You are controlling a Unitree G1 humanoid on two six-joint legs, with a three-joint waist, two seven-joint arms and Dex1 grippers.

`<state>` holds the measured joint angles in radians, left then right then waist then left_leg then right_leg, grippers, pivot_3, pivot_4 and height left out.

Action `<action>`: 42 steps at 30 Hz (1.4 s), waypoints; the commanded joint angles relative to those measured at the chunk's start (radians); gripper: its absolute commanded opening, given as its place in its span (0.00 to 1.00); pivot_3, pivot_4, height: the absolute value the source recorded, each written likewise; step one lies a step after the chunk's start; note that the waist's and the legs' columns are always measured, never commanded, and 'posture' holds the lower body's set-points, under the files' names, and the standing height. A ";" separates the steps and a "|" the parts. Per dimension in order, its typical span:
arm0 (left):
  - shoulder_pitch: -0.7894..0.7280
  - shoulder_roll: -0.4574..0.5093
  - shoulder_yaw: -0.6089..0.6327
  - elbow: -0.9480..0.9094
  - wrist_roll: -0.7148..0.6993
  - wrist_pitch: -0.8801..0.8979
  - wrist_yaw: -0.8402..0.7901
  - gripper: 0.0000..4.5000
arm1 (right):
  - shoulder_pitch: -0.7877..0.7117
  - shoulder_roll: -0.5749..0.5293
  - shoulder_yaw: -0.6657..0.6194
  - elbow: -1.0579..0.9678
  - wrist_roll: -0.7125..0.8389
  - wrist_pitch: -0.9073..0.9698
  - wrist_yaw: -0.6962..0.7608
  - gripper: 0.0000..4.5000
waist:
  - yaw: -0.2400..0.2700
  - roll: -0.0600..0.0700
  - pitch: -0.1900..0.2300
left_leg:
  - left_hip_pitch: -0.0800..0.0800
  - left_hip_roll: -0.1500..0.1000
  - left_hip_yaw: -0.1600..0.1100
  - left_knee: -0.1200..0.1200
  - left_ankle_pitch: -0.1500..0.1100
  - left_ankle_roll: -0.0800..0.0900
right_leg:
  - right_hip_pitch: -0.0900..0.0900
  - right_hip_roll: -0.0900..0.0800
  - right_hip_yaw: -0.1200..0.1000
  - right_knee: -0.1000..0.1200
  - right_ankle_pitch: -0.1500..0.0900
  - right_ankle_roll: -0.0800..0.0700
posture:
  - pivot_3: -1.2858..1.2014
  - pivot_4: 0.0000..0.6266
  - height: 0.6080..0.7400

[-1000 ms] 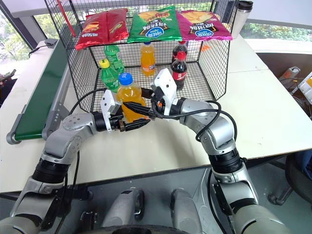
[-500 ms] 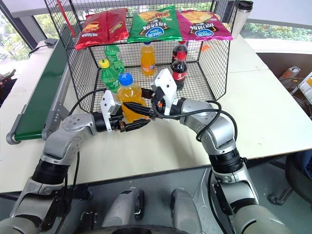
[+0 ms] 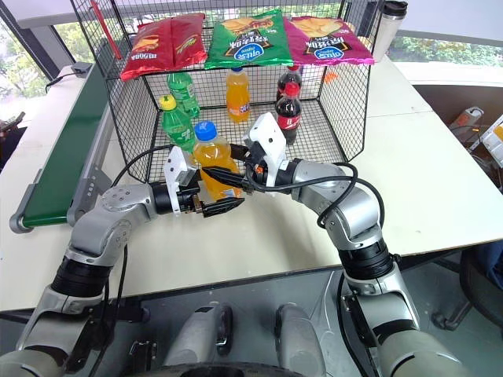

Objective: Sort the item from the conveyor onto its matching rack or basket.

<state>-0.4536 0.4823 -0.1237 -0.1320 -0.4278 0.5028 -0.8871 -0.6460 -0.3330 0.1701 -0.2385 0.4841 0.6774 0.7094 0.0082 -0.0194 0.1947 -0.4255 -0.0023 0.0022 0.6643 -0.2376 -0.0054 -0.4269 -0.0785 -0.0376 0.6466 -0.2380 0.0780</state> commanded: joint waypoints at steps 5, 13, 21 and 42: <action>0.037 0.061 0.076 -0.061 -0.029 0.019 -0.010 0.99 | -0.016 -0.001 -0.025 -0.040 -0.001 -0.024 -0.005 0.47 | -0.002 0.000 0.000 | 0.000 0.000 0.000 0.000 0.000 0.000 | 0.000 0.000 0.000 0.000 0.000 0.000 | 0.52 0.24 0.99; 0.089 0.107 0.186 -0.071 -0.045 0.028 0.047 0.99 | -0.038 0.020 -0.034 0.001 -0.034 -0.050 -0.041 0.47 | -0.004 0.000 0.000 | 0.000 0.000 0.000 0.000 0.000 0.000 | 0.000 0.000 0.000 0.000 0.000 0.000 | 0.52 0.24 0.99; 0.139 0.051 0.284 -0.190 -0.065 0.066 0.237 0.99 | -0.150 0.110 -0.064 0.218 -0.187 -0.199 -0.223 0.47 | -0.004 0.000 0.000 | 0.000 0.000 0.000 0.000 0.000 0.000 | -0.001 -0.001 0.000 0.000 0.000 0.000 | 0.52 0.24 0.99; 0.214 -0.033 0.225 -0.300 -0.011 0.066 0.389 0.99 | -0.366 0.245 -0.104 0.854 -0.370 -0.600 -0.374 0.47 | -0.024 0.001 0.001 | 0.000 0.000 0.000 -0.002 0.000 0.000 | -0.001 -0.001 0.001 0.000 0.000 0.000 | 0.52 0.24 0.99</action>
<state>-0.2405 0.4457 0.0925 -0.3960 -0.4445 0.5944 -0.5054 -0.9543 -0.0949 0.0969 0.6330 0.1191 0.1326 0.3411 -0.0154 -0.0184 0.1953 -0.4257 -0.0023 0.0025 0.6626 -0.2376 -0.0056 -0.4281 -0.0791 -0.0371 0.6466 -0.2380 0.0779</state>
